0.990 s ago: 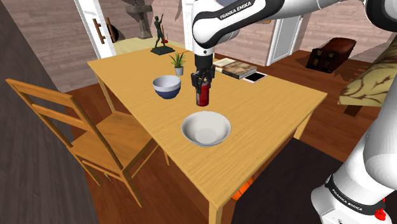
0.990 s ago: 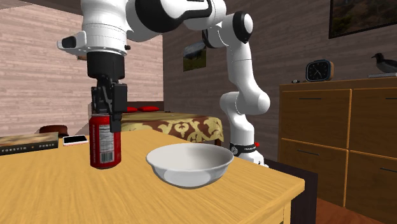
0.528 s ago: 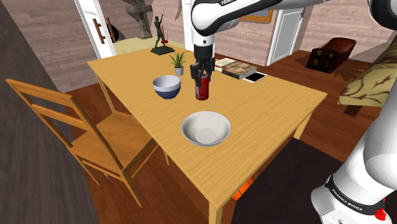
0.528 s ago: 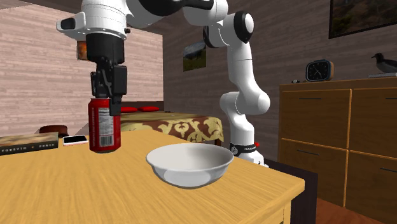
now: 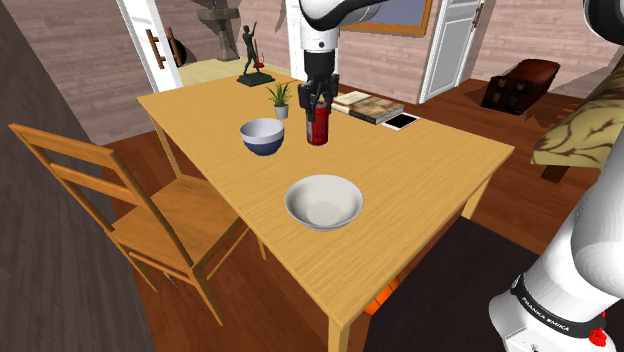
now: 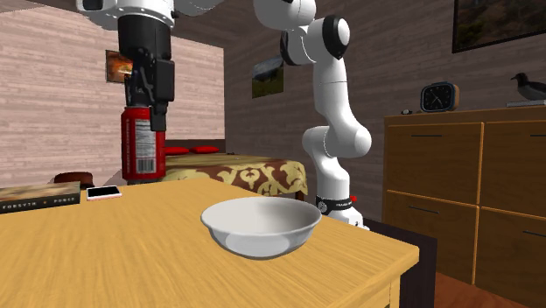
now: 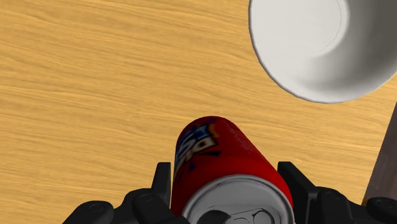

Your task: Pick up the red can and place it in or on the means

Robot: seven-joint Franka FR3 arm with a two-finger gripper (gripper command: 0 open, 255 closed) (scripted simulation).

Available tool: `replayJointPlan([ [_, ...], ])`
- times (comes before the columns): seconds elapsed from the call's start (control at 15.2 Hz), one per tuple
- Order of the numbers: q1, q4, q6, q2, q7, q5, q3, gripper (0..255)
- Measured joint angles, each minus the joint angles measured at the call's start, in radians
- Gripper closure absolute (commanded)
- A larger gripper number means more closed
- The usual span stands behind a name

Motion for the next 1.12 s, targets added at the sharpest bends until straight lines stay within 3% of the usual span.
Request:
replayJointPlan([
  [0.26, 0.003, 0.030, -0.038, -0.008, 0.005, 0.001, 0.002, 255],
  [1.12, 0.106, -0.280, -0.042, -0.329, 0.199, 0.055, 0.106, 255],
])
